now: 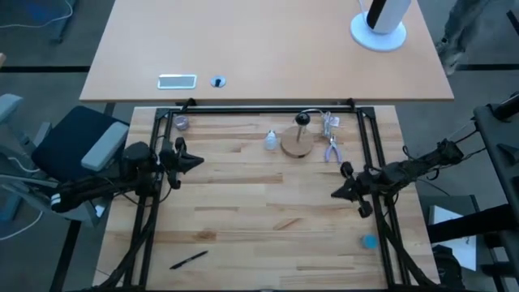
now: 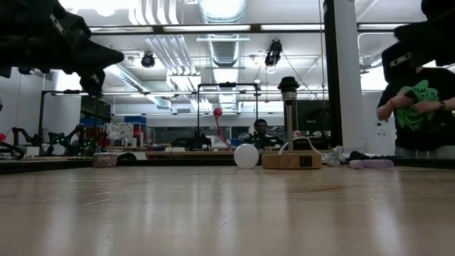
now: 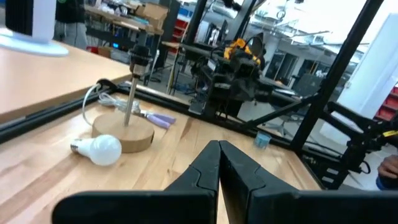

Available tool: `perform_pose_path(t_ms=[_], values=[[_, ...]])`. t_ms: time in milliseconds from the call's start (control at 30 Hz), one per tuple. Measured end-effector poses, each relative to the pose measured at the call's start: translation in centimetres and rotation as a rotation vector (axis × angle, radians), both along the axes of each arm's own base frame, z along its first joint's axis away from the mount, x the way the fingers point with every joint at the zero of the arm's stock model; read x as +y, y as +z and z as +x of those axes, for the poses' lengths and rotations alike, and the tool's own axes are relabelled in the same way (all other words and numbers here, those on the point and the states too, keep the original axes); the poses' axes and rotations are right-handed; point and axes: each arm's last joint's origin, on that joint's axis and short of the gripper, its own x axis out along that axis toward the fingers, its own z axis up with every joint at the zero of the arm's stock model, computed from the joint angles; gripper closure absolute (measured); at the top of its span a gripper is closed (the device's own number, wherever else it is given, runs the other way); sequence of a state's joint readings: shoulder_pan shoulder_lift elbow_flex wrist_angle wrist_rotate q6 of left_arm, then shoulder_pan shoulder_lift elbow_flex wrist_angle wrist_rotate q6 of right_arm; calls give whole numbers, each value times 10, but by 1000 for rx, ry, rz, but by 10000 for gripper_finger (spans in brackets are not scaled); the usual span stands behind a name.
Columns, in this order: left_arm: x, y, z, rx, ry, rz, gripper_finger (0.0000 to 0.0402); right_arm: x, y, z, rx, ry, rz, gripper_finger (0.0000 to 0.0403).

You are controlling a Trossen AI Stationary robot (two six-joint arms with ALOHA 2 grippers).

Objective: Screw lightbulb
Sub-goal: Return to Home Position

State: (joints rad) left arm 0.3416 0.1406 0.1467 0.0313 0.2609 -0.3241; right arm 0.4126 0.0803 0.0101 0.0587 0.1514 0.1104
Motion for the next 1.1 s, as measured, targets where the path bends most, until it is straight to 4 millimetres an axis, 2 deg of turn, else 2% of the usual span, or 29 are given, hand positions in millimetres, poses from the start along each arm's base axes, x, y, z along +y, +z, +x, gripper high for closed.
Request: perform_pose_path(t_ms=[100, 300, 1100], values=[[1, -2, 2, 28, 0, -10, 401, 1, 4, 0, -46, 47, -6, 403], [3, -7, 8, 78, 0, -27, 401, -3, 5, 1, -75, -112, -89, 403], [9, -30, 26, 301, 0, -106, 401, -3, 5, 1, -76, -113, -112, 403]])
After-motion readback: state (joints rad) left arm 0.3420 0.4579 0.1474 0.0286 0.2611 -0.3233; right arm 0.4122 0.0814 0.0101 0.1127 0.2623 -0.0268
